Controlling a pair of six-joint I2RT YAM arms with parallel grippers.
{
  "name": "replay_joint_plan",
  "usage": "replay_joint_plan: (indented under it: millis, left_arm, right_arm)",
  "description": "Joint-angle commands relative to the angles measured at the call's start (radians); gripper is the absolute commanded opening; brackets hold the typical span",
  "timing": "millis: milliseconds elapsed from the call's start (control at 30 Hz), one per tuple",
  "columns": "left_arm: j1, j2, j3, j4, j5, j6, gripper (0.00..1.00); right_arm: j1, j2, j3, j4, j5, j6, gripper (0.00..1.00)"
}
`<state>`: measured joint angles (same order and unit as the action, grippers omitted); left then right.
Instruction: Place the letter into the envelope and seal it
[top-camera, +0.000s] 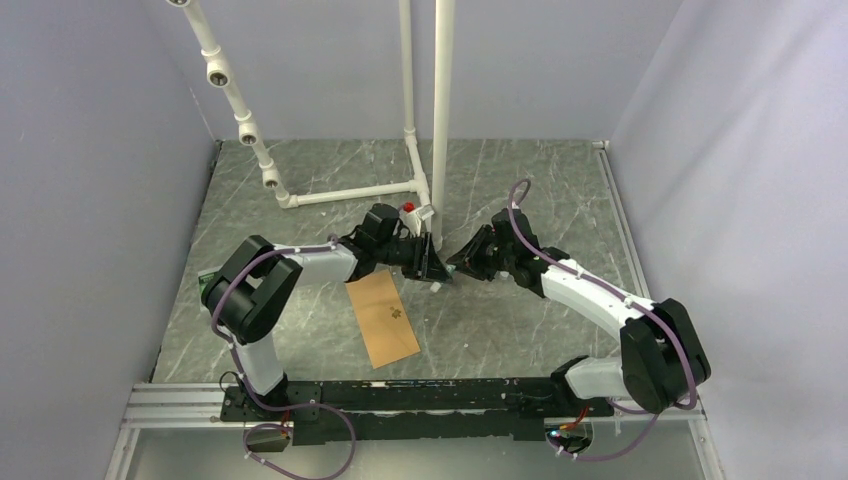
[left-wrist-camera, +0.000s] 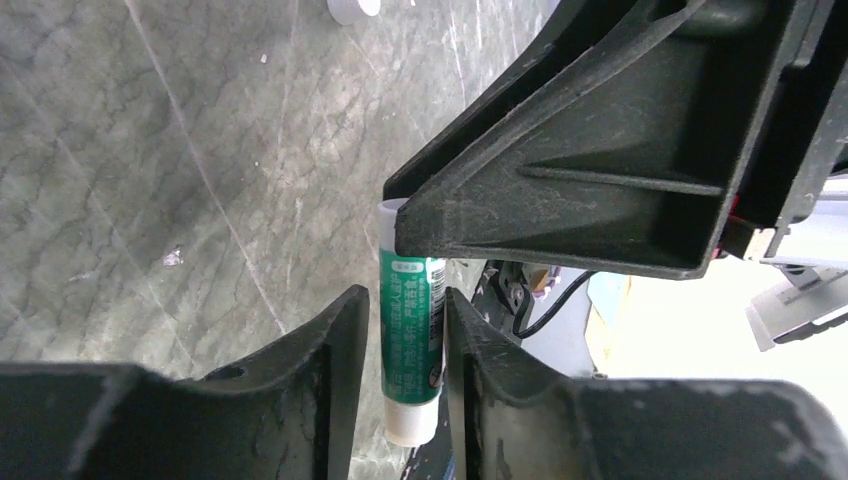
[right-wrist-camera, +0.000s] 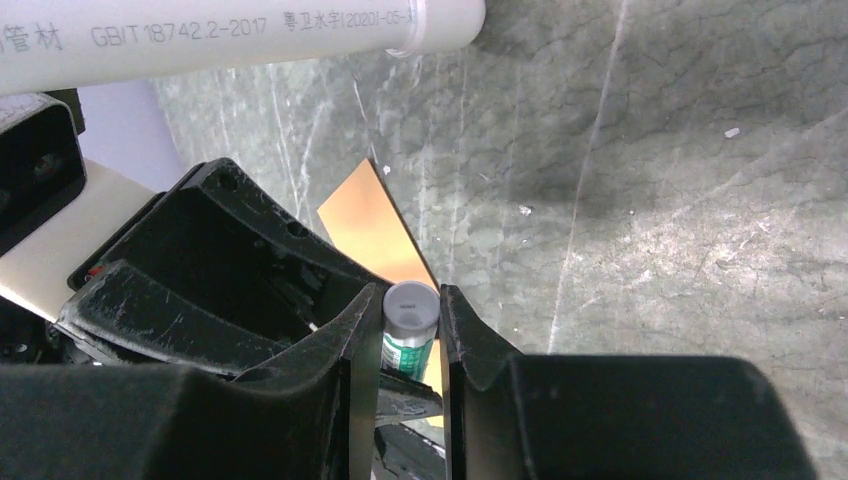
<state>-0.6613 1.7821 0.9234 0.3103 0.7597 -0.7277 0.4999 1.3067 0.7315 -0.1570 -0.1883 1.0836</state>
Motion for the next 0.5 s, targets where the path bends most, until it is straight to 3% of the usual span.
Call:
replay_joint_plan:
  millis: [0,133,467]
  left_arm:
    - [-0.001,0.011,0.015,0.06,0.051,-0.003,0.34]
    - [-0.001,0.004,0.027,0.035,0.051,0.02,0.05]
    - [-0.001,-0.154,0.048,-0.08,0.033,0.15,0.02]
  right_arm:
    - [-0.005,-0.019,-0.008,0.067,-0.024,-0.001,0.13]
    - [-0.006,-0.017,-0.006,0.082,-0.042,-0.033,0.13]
    - [-0.023,-0.153,-0.106,0.341,-0.221,-0.269,0.09]
